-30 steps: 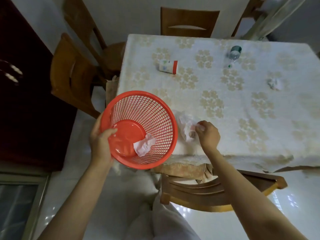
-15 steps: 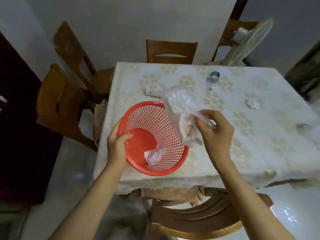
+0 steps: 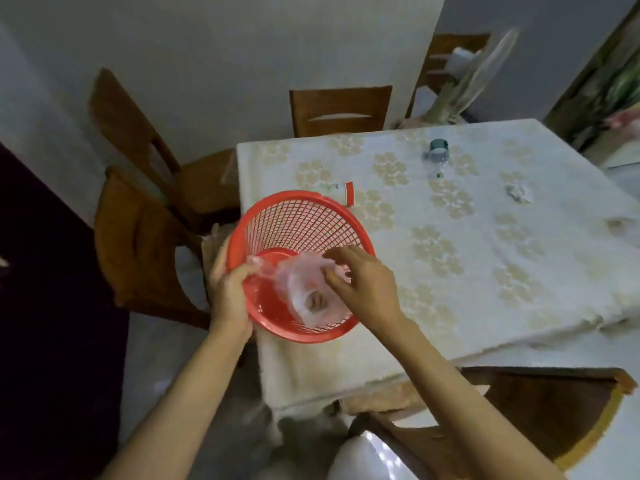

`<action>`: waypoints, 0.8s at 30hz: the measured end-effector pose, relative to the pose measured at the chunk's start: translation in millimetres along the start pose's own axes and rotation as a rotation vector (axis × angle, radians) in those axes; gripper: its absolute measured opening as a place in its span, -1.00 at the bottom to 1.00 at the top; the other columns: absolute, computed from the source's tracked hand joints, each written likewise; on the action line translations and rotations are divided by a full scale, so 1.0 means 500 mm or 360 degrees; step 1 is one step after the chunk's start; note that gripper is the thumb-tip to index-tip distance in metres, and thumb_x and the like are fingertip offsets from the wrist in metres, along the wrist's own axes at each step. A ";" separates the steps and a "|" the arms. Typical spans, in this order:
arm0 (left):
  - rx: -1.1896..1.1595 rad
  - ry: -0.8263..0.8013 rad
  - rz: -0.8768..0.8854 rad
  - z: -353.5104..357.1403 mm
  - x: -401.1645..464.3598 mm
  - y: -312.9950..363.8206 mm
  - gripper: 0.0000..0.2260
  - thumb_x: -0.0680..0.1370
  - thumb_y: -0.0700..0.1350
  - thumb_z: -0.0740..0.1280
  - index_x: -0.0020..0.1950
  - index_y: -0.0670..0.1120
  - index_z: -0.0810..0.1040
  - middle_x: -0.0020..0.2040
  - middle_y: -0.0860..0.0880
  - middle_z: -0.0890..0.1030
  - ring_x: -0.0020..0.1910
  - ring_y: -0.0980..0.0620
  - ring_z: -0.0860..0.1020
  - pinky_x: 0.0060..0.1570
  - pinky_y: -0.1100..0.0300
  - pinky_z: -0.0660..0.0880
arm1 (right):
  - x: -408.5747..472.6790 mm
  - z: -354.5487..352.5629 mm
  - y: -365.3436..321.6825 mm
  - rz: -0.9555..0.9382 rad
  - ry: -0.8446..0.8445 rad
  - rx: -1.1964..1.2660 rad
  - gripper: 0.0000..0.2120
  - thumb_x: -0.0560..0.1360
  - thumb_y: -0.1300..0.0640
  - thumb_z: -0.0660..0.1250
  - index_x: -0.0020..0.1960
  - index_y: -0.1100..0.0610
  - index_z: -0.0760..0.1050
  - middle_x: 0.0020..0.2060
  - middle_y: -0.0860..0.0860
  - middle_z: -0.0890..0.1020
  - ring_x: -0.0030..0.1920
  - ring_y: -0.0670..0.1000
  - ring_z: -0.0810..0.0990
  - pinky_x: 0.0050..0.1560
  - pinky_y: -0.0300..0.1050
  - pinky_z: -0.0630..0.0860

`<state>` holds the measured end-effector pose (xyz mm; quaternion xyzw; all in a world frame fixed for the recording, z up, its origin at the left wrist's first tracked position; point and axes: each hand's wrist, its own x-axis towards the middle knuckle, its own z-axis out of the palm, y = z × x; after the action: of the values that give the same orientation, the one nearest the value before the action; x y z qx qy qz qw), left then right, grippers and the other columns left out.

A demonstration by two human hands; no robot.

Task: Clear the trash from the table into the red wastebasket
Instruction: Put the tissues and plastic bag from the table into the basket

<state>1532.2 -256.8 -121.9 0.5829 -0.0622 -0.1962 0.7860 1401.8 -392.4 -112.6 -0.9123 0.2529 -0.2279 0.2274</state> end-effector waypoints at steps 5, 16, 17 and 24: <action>0.0069 0.0009 -0.0045 -0.096 0.103 0.018 -0.35 0.30 -0.27 0.29 0.41 -0.04 0.44 0.38 -0.10 0.50 0.30 -0.10 0.51 0.17 0.09 0.53 | 0.049 0.070 -0.064 0.0016 0.0103 -0.0071 -0.75 0.49 -0.05 0.31 0.12 0.01 0.57 0.05 -0.03 0.67 -0.01 0.03 0.64 -0.15 -0.11 0.55; 0.0212 0.0043 -0.0054 -0.082 0.283 0.005 -0.43 0.31 -0.32 0.25 0.30 0.03 0.54 0.29 -0.09 0.58 0.26 -0.09 0.55 0.11 0.14 0.53 | 0.314 0.159 0.142 0.0407 0.0137 -0.0132 -0.61 0.45 0.14 0.34 0.27 0.13 0.45 0.26 0.11 0.52 0.26 0.13 0.47 0.15 0.00 0.47; 0.0237 0.0061 -0.0057 -0.078 0.297 0.006 -0.42 0.30 -0.31 0.25 0.30 0.03 0.54 0.29 -0.09 0.58 0.26 -0.09 0.55 0.14 0.12 0.52 | 0.345 0.178 0.174 0.0407 0.0087 -0.0141 -0.57 0.43 0.16 0.36 0.28 0.14 0.44 0.27 0.13 0.50 0.28 0.15 0.44 0.19 0.03 0.47; 0.0347 0.0235 -0.0032 -0.045 0.384 -0.014 -0.44 0.29 -0.30 0.29 0.22 0.10 0.59 0.25 -0.06 0.62 0.24 -0.08 0.57 0.27 -0.09 0.48 | 0.526 0.307 0.380 0.0269 -0.0624 -0.0780 -0.27 0.38 0.10 0.46 0.46 0.10 0.20 0.49 0.18 0.20 0.53 0.20 0.04 0.44 0.20 0.18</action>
<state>1713.5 -311.6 -160.5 0.6783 -0.0194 -0.1528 0.7184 1617.5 -640.9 -255.8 -0.9423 0.3264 0.0396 0.0635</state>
